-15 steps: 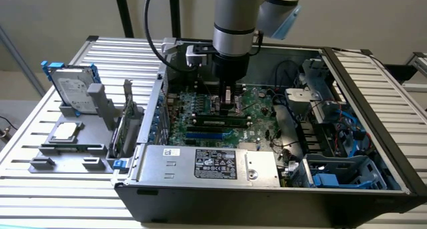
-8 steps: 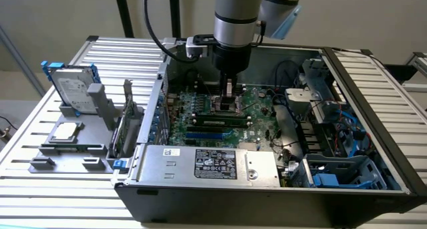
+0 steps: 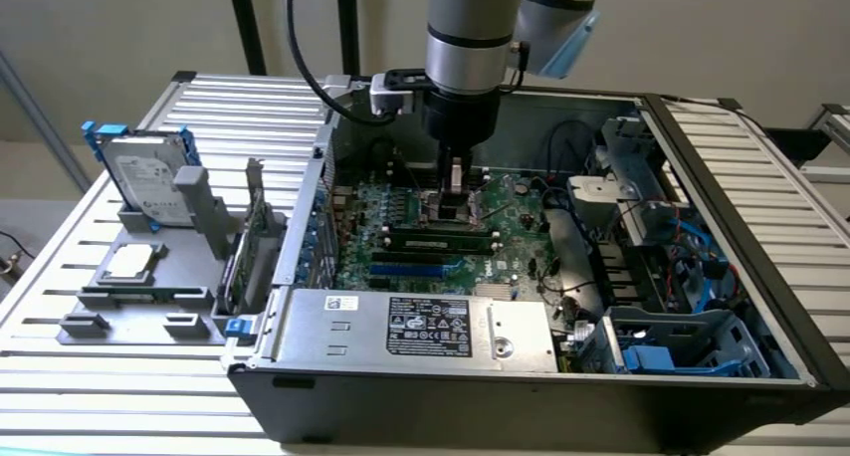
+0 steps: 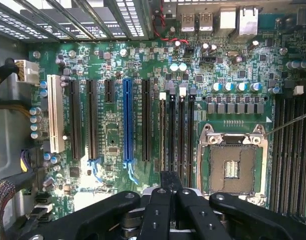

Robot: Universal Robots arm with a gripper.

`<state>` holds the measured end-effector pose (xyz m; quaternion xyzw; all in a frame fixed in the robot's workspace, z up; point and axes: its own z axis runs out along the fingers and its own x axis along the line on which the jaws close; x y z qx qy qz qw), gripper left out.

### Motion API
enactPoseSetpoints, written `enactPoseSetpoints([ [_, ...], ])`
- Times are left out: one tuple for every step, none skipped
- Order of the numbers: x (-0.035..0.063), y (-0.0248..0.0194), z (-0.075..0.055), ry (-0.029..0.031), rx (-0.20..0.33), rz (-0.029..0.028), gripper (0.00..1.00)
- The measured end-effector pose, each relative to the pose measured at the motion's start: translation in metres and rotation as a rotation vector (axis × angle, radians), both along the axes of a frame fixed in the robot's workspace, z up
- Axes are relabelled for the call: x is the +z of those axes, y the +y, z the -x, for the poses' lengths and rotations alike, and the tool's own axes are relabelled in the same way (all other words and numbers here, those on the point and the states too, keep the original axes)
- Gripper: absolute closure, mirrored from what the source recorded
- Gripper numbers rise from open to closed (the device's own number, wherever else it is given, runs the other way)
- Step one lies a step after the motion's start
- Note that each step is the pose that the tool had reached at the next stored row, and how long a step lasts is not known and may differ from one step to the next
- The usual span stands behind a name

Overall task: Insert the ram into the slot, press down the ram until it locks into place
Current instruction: 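Press down the ram until it locks into place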

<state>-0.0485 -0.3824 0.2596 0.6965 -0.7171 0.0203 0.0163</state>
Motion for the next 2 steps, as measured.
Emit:
enactPoseSetpoints([
  [0.0000, 0.0000, 0.0000, 0.0000, 0.000, -0.0002, 0.90],
  [0.0000, 0.0000, 0.0000, 0.0000, 0.000, -0.0004, 0.90],
])
